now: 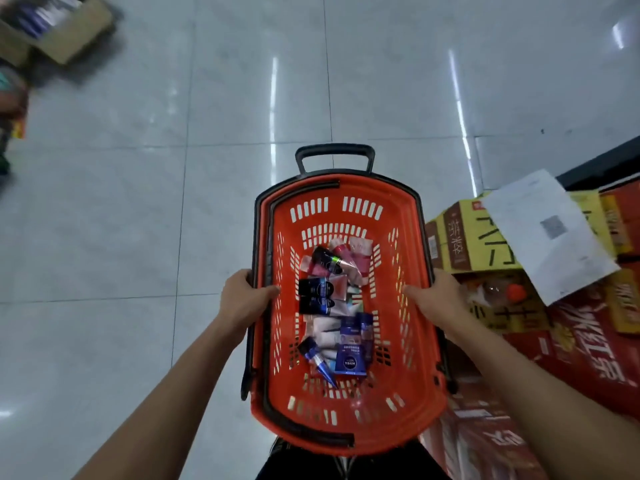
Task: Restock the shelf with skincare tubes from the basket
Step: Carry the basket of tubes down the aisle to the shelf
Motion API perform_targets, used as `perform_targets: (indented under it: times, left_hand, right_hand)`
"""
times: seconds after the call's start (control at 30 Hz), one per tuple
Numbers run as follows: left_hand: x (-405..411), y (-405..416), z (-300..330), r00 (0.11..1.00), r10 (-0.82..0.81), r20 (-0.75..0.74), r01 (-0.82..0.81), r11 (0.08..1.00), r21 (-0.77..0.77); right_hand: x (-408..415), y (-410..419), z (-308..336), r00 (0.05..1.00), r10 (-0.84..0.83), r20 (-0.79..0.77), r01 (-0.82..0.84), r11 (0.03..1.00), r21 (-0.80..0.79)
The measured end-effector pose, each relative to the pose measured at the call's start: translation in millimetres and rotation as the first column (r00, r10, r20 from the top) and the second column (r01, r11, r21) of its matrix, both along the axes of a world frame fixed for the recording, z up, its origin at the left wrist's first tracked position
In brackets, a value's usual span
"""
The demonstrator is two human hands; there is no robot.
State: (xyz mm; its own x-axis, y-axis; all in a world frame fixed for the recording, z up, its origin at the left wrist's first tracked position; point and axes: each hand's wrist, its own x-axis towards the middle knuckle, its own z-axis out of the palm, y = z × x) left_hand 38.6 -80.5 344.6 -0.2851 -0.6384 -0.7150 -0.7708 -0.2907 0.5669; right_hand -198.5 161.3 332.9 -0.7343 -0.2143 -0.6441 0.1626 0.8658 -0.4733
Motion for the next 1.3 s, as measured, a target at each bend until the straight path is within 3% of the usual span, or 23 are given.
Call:
perform_targets:
  times: [0.2,0.37,0.7,0.83,1.3]
  left_hand:
    - [24.8,-7.9,97.5,0.984,0.056,-0.170,-0.065,0.997,-0.049]
    - [44.7,-18.9,142.8,0.967,0.042,-0.250,-0.075,0.990,-0.122]
    - [79.2,-33.9,158.2,0.962,-0.078,-0.260,-0.005,0.953,-0.304]
    - [82.6,-41.6,159.3,0.966,-0.098,-0.241,0.002,0.930,-0.368]
    - [23.1,-91.9,161.1,0.982,-0.078,-0.171,0.006,0.922,-0.388]
  right_hand:
    - [16.6,-16.9,113.2,0.997,0.031,-0.072,-0.039,0.994,-0.104]
    - [34.3,-23.5,157.9,0.982,0.037,-0.186,-0.065,0.987,-0.147]
    - [76.0,-26.7,163.6,0.979,-0.005,-0.206,-0.045,0.971,-0.237]
    - [76.6,-36.9,165.3,0.957,0.013,-0.290,-0.084,0.969,-0.232]
    - [26.0,-92.4,166.2,0.938,0.083,-0.337,-0.125,0.987,-0.103]
